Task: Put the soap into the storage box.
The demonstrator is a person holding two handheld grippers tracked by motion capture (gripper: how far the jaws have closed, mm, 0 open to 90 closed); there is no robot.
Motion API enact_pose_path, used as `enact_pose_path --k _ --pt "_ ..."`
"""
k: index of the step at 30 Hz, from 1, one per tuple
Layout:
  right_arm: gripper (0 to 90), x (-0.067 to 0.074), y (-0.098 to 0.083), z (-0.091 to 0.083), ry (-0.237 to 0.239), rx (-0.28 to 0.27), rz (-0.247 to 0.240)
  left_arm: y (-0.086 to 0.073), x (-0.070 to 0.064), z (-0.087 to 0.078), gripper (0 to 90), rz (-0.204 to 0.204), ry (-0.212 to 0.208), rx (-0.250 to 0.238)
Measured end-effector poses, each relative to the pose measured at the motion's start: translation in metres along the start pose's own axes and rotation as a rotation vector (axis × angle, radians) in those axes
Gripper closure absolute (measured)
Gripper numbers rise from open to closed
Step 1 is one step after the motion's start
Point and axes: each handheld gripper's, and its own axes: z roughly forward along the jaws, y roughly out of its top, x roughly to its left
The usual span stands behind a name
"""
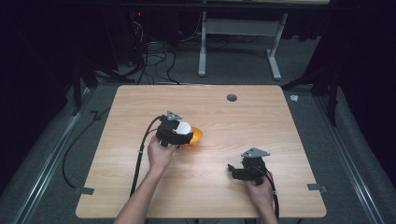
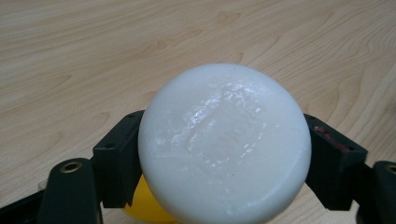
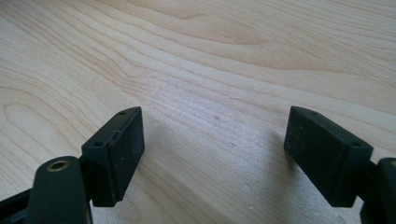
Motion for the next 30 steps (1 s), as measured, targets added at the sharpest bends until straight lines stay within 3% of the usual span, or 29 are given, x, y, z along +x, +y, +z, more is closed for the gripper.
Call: enact_pose_path --k 7,30 --pt "21.1 0.0 0.0 0.0 0.0 0.0 0.0 -0.002 0.004 0.009 24.4 -0.002 0.032 0.023" --pt "21.2 0.0 0.0 0.0 -0.001 0.001 0.0 -0.005 0.003 0.028 24.3 -0.005 0.051 0.059"
